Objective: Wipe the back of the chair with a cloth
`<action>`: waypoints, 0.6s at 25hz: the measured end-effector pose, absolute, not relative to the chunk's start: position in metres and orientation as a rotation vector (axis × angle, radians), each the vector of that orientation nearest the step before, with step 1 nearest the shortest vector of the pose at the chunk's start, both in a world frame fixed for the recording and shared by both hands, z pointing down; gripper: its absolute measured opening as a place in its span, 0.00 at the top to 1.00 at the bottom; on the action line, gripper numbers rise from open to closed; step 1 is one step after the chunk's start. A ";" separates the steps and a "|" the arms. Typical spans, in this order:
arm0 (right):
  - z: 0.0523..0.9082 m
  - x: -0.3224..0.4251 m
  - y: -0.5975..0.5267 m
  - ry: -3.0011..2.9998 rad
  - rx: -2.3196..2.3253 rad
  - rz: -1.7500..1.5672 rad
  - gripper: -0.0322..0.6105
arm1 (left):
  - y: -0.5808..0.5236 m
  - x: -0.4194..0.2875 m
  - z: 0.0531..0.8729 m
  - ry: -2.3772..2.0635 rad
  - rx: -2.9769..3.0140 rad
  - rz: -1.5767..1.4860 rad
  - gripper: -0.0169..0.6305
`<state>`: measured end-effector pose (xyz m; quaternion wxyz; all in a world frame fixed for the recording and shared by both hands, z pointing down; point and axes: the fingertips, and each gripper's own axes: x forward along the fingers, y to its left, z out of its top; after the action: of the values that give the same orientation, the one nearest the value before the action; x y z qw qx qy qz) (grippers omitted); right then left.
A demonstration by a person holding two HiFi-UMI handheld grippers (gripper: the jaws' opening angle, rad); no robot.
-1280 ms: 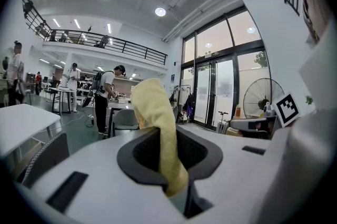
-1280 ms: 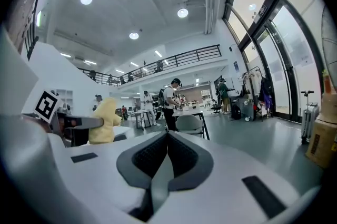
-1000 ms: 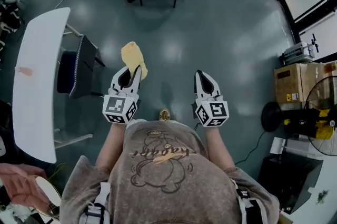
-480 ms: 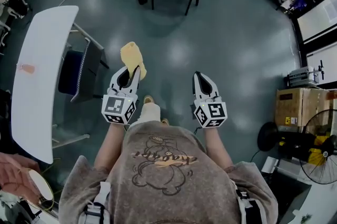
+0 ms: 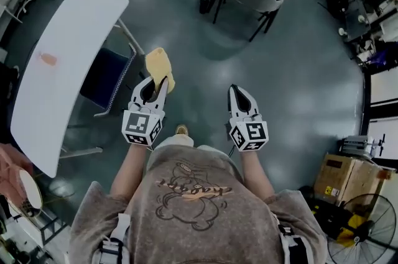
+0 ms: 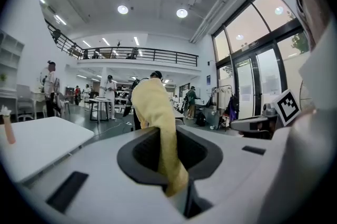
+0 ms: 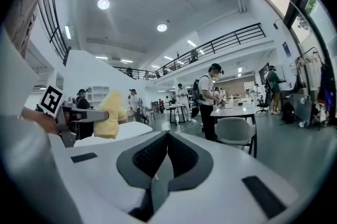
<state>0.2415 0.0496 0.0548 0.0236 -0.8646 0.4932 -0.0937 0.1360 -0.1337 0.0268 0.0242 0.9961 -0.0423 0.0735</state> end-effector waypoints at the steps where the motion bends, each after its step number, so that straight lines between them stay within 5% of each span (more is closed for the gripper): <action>1: 0.052 0.243 0.033 1.569 -2.656 -0.290 0.91 | -0.146 0.132 0.025 -0.179 3.077 0.228 0.88; 15: 0.064 0.221 -0.095 2.224 -2.218 -0.334 0.91 | -0.201 0.046 0.048 -0.888 2.884 0.268 0.88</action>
<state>0.2210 -0.0950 0.0642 -0.0086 -0.7022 0.7041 -0.1057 0.0460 -0.2008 0.0485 0.0561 0.9504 -0.2928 0.0883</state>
